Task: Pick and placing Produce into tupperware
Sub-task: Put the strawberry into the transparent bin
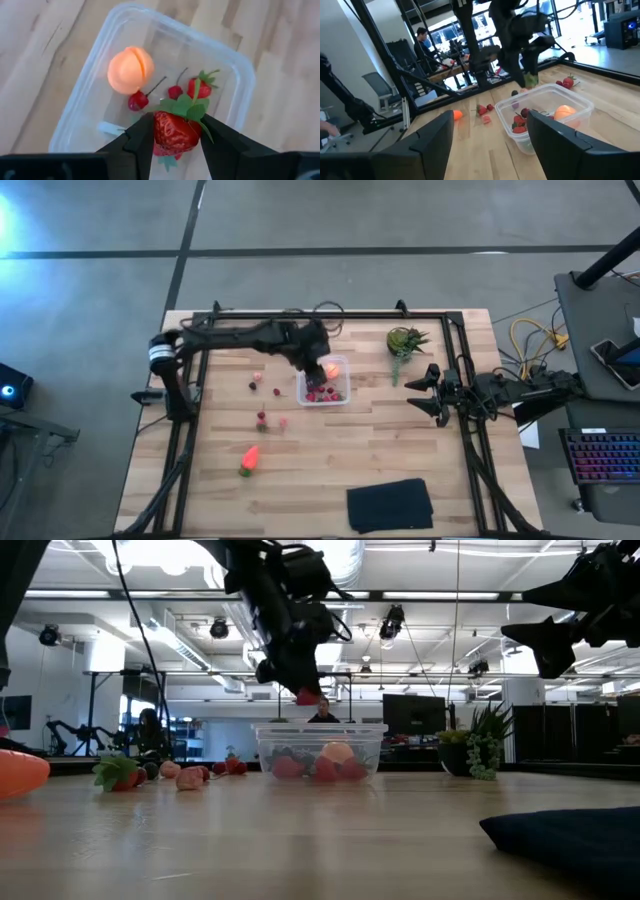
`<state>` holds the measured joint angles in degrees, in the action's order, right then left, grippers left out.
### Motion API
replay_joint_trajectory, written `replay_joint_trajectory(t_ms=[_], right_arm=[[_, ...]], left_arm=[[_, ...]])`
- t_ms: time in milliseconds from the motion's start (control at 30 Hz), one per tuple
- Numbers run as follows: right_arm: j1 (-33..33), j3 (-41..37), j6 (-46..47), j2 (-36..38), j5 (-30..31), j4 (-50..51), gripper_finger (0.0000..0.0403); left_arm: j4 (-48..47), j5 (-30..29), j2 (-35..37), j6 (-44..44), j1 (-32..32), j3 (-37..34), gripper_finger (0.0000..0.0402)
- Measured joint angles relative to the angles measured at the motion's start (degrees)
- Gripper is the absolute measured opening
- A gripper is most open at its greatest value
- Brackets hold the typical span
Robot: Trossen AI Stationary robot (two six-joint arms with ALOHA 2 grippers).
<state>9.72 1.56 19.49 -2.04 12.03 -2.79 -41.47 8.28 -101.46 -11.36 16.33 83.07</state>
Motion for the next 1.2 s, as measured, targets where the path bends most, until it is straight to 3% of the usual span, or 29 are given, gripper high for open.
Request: replay_joint_trajectory(t_ms=[167,400,533,700,800,933,1200], right_arm=[[0.0,0.0,0.0,0.0,0.0,0.0,0.0246],[0.0,0.0,0.0,0.0,0.0,0.0,0.0242],[0.0,0.0,0.0,0.0,0.0,0.0,0.0244],[0.0,0.0,0.0,0.0,0.0,0.0,0.0246],[0.0,0.0,0.0,0.0,0.0,0.0,0.0243],[0.0,0.0,0.0,0.0,0.0,0.0,0.0243],[0.0,0.0,0.0,0.0,0.0,-0.1,0.0245]], left_arm=[[-0.6,-11.4,-2.1,-0.3,-4.5,0.0,0.0167],[-3.3,-18.6,-2.2,-5.2,-7.8,0.0,0.0275],[-11.2,-24.4,0.2,-4.1,-6.9,0.3,0.0303],[-20.2,-24.9,3.8,-5.4,0.7,-0.7,0.0298],[-19.2,-24.0,5.1,-9.6,8.0,-2.2,0.029],[-14.6,-15.3,4.8,-12.5,16.5,-3.6,0.0287],[-10.4,-14.1,-1.0,-12.3,22.9,-5.5,0.0287]])
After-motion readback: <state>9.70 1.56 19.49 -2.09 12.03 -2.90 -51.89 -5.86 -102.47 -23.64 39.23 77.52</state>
